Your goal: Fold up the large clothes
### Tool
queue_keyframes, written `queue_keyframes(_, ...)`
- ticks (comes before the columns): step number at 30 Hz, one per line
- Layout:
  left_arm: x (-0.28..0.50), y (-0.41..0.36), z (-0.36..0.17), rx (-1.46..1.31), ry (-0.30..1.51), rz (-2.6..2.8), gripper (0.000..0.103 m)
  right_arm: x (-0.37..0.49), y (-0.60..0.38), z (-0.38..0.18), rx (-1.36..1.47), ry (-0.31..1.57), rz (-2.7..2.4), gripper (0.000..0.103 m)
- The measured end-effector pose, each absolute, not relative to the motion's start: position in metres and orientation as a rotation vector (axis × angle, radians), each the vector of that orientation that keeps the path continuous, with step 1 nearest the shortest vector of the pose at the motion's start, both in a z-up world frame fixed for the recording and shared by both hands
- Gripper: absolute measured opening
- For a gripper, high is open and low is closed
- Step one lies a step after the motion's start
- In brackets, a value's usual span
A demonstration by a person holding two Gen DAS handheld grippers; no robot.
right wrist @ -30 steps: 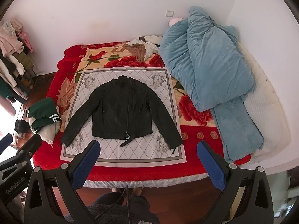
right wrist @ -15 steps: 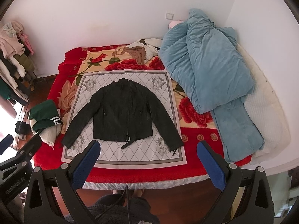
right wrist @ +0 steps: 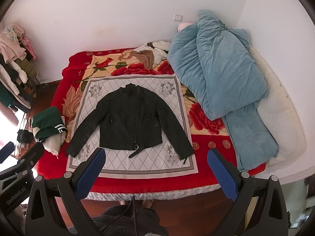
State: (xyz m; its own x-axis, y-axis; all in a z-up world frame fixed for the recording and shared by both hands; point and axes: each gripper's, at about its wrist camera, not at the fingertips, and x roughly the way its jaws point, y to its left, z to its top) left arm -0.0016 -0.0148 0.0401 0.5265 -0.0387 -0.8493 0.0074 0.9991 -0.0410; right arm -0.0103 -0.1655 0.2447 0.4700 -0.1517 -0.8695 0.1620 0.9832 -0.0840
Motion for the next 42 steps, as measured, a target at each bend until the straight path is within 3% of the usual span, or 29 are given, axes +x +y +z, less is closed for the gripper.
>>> queue_keyframes(11,-0.005,-0.007,0.032,-0.039,1.003,-0.025,0.103,-0.008,-0.161,0.242,0.029,1.056,-0.199,0.103)
queue_keyframes(17,0.046,0.011,-0.02,0.039,0.952,0.12,0.103,0.023,-0.163,0.2,0.098,1.071,-0.16,0.103)
queue_keyframes(18,0.058,0.014,-0.037,0.068,0.949,0.143,0.103,0.042,-0.169,0.166,0.151,1.13,-0.172,0.103)
queue_keyframes(20,0.078,0.022,-0.071,0.118,0.961,0.178,0.103,0.051,-0.173,0.148,0.174,1.151,-0.178,0.102)
queue_keyframes(21,0.09,0.026,-0.092,0.136,0.989,0.18,0.103,0.069,-0.181,0.107,0.215,1.197,-0.201,0.101)
queue_keyframes(26,0.139,0.035,-0.201,0.177,1.134,0.17,0.103,0.116,-0.209,-0.015,0.319,1.314,-0.225,0.08)
queue_keyframes(35,0.192,0.052,-0.402,0.028,1.449,0.197,0.103,0.18,-0.277,-0.231,0.495,1.43,-0.213,0.08)
queue_keyframes(42,0.218,0.051,-0.522,-0.086,1.594,0.125,0.102,0.221,-0.319,-0.376,0.52,1.514,-0.21,0.08)
